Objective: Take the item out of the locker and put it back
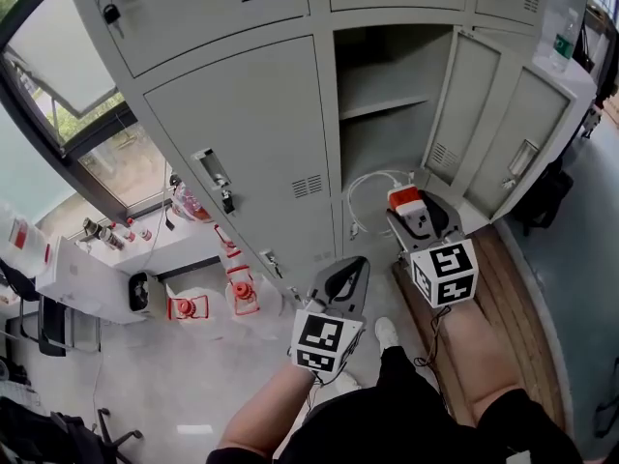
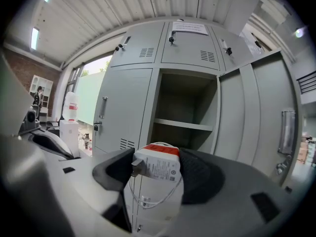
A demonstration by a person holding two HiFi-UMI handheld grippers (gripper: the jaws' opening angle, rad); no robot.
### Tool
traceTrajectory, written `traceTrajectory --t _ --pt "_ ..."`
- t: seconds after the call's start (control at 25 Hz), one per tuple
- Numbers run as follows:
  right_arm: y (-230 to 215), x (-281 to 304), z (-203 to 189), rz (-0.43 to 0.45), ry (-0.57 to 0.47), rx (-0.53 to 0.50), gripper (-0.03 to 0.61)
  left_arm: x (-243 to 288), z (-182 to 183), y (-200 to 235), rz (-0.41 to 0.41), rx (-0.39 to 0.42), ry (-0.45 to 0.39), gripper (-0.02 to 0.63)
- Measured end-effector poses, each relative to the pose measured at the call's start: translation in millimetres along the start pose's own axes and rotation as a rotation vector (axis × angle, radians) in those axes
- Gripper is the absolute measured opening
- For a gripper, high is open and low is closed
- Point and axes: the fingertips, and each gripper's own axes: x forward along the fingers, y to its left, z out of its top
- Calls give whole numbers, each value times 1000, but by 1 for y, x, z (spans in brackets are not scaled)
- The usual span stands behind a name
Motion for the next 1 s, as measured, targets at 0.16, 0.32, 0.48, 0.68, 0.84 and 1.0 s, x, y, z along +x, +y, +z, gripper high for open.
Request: traceTrajectory --t 0.16,0.32,0.48,0.68,0.84,1.0 --pt "-13 22 4 3 -3 2 336 14 -1 10 11 -1 8 15" --pt "-30 51 8 13 -5 4 336 35 3 23 30 2 10 15" --pt "-43 82 11 42 -1 -5 336 60 11 36 50 -1 5 15" --pt "-59 121 8 70 7 9 336 91 19 49 67 6 3 15" --pt "-69 150 3 94 21 21 336 111 20 58 81 7 7 15" --pt "-78 178 -3 106 36 21 336 131 16 67 92 1 17 15"
